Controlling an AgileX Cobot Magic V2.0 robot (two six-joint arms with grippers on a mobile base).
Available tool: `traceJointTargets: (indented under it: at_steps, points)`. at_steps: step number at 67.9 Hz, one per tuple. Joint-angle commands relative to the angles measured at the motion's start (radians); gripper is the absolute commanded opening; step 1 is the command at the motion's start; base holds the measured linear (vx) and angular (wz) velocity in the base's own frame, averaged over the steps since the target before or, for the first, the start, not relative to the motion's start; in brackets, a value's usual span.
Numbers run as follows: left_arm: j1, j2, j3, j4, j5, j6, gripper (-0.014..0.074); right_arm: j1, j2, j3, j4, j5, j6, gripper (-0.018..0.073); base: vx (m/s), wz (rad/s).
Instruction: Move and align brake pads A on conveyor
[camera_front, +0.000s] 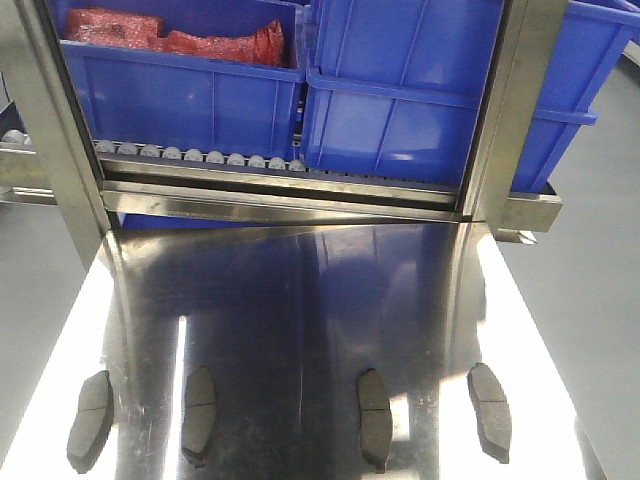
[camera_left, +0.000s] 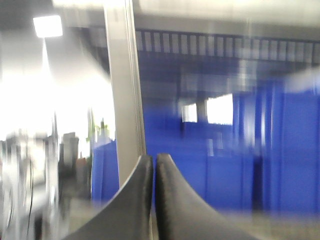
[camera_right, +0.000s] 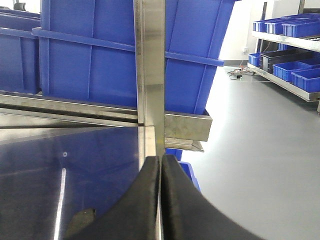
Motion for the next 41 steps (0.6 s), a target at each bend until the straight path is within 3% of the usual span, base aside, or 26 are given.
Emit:
traceJointTargets:
  at_steps: [1, 16, 28, 41]
  points:
    - [-0.004, 0.003, -0.046, -0.056, -0.173, -0.011, -0.0006, -0.008, -0.013, 0.012, -0.005, -0.073, 0.000, -0.0007, 0.00, 0.00]
    - [-0.004, 0.207, -0.374, -0.089, 0.030, 0.026, -0.0006, -0.008, -0.013, 0.012, -0.005, -0.073, 0.000, -0.0007, 0.00, 0.00]
    - [-0.004, 0.483, -0.707, -0.090, 0.416, 0.015, 0.0015, -0.008, -0.013, 0.012, -0.005, -0.073, 0.000, -0.0007, 0.00, 0.00]
    - [-0.004, 0.753, -0.933, -0.090, 0.691, 0.015, 0.0167, -0.008, -0.013, 0.012, -0.005, -0.073, 0.000, -0.0007, 0.00, 0.00]
